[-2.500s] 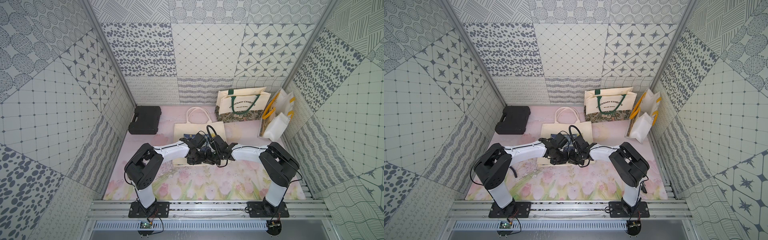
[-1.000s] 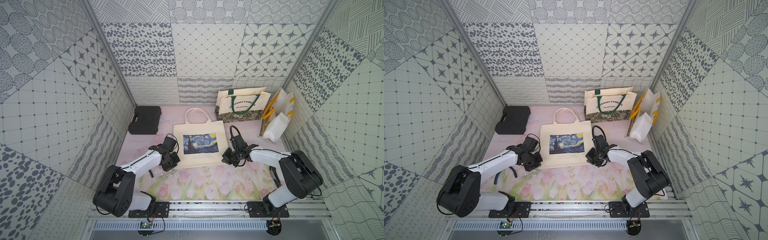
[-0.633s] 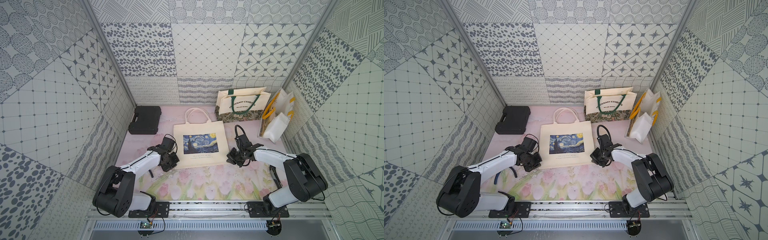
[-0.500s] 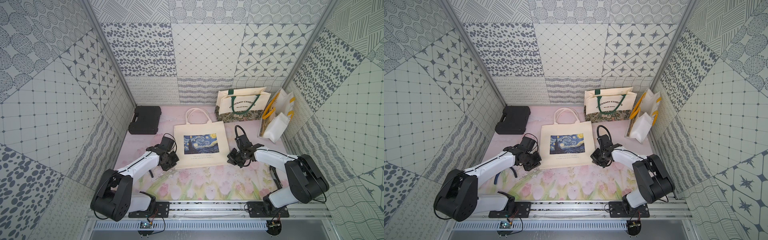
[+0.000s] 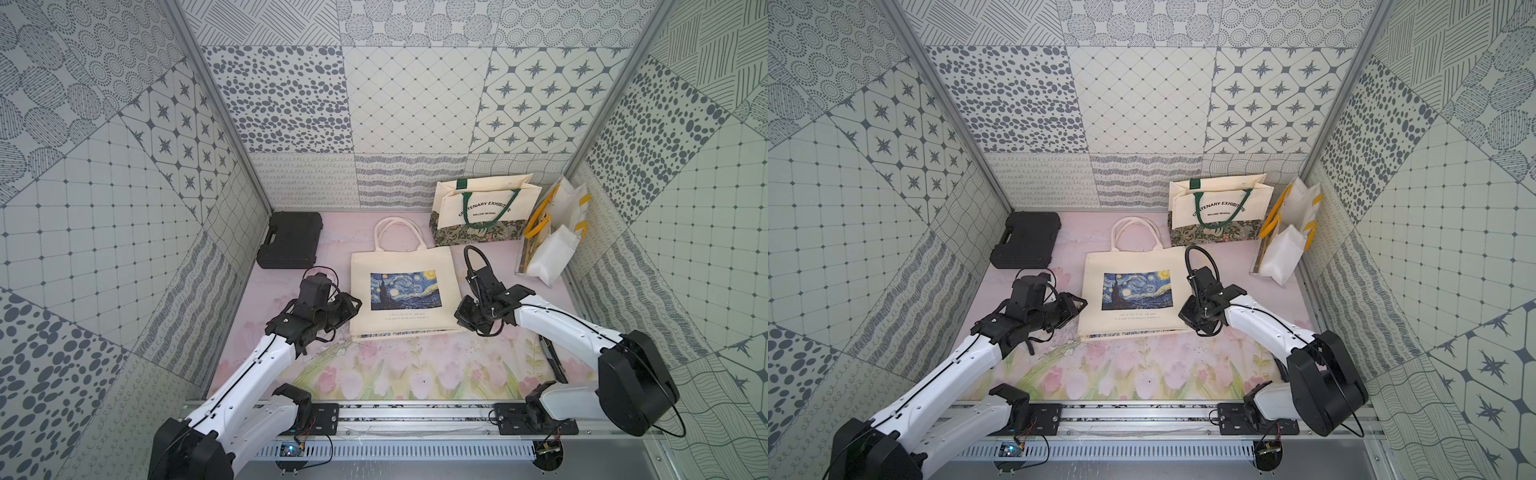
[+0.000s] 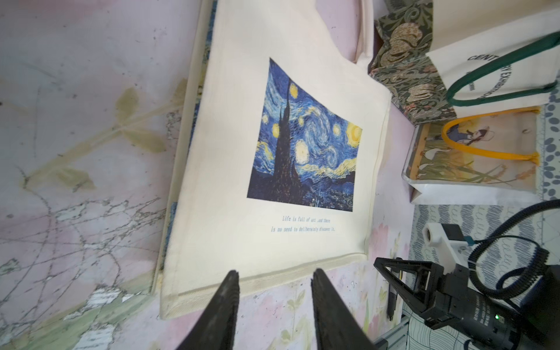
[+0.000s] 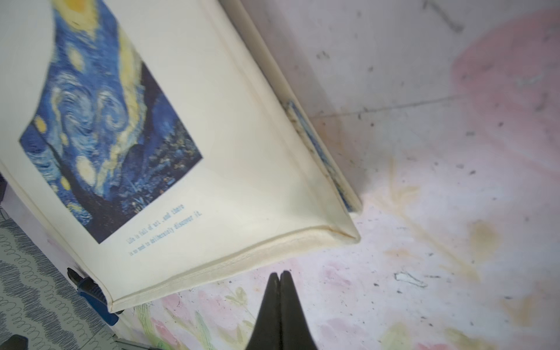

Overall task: Put away the canvas bag
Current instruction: Adjust the canvas bag at the center of the board.

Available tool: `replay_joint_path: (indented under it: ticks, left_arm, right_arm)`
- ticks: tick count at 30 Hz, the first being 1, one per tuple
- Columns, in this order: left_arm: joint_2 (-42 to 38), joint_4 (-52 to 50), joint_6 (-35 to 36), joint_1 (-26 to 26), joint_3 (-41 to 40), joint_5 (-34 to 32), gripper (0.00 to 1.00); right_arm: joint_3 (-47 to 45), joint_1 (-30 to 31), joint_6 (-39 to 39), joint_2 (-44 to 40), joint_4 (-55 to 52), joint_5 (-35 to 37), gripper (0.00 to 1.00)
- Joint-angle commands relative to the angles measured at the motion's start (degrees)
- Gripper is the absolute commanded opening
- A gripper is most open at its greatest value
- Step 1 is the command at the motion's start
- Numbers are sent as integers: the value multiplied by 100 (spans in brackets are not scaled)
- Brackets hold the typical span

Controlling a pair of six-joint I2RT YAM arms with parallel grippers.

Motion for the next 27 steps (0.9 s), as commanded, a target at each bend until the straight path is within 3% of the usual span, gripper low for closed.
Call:
replay_joint_path:
  ticks: [1, 8, 15, 27]
  left_arm:
    - [299, 766, 349, 21, 242, 452, 43]
    - [1079, 544, 688, 17, 901, 520, 43]
    - [1393, 1277, 614, 41, 736, 1034, 43]
    - [1731, 1682, 341, 135, 550, 1226, 42]
  right_arm:
    - [322, -165, -906, -12, -105, 462, 1]
    - [243, -742, -1866, 273, 788, -551, 20]
    - [425, -836, -2373, 299, 759, -169, 52]
    - [492, -858, -2412, 779, 844, -350, 57]
